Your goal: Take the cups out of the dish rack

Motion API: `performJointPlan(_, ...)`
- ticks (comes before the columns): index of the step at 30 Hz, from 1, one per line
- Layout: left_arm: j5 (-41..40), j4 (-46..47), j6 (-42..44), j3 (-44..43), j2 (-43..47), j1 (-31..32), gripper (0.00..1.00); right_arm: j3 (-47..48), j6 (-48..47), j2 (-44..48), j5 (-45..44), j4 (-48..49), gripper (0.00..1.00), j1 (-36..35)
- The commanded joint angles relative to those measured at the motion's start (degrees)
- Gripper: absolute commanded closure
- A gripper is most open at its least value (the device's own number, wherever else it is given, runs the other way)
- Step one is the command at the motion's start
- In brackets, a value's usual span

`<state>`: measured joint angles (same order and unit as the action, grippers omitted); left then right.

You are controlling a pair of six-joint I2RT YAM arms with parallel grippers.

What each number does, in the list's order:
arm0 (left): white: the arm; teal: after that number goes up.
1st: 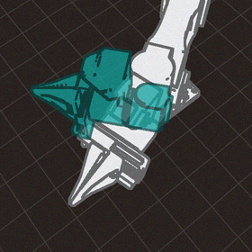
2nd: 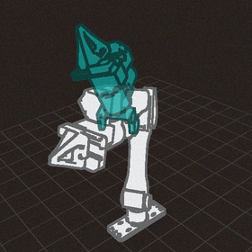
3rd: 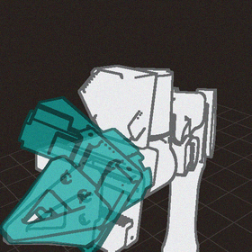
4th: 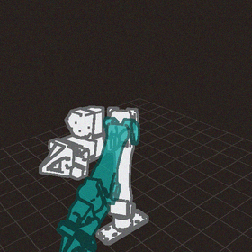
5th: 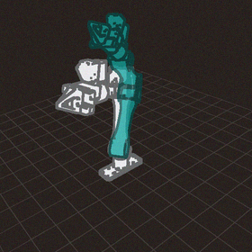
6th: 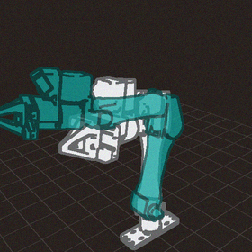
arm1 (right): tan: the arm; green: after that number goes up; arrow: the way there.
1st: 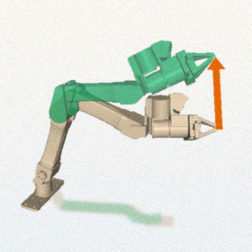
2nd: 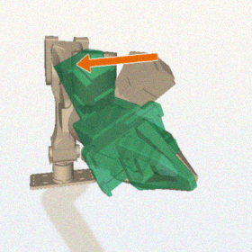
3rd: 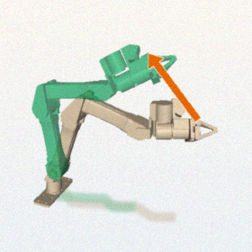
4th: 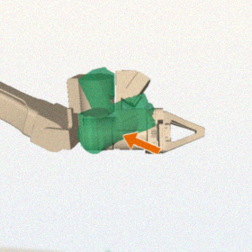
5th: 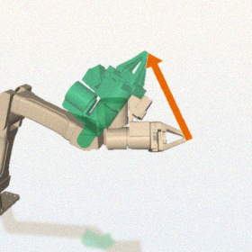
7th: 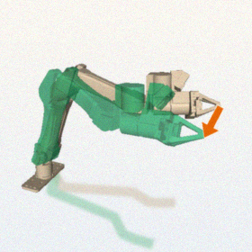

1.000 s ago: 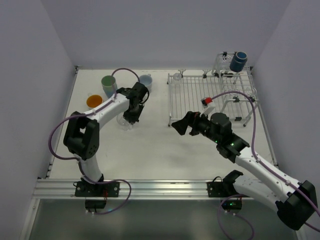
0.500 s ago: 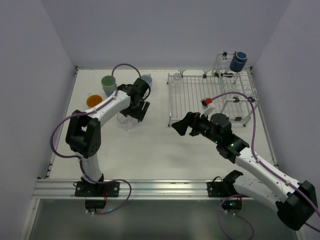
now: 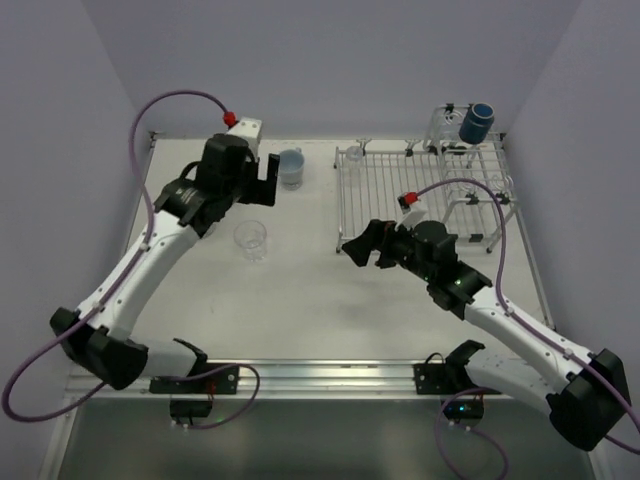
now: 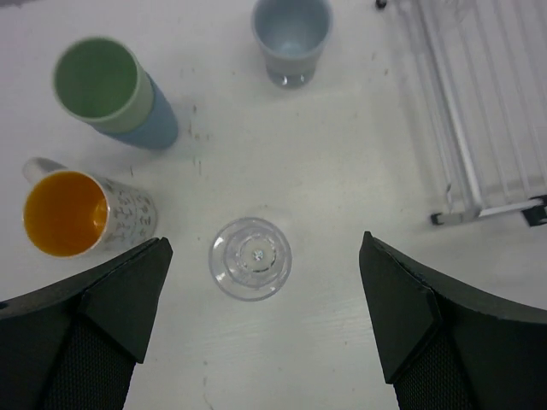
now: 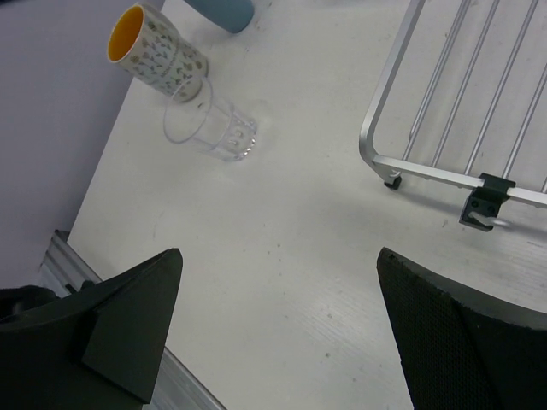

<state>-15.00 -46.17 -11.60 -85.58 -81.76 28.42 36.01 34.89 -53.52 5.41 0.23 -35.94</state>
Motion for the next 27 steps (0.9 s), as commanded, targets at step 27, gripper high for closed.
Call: performJointPlan(27,11.8,32.8,-3.5,41.5,48.5,0.0,0.0,75.9,-16.7,-68.2,-29.5,-22.9,0.17,9.5)
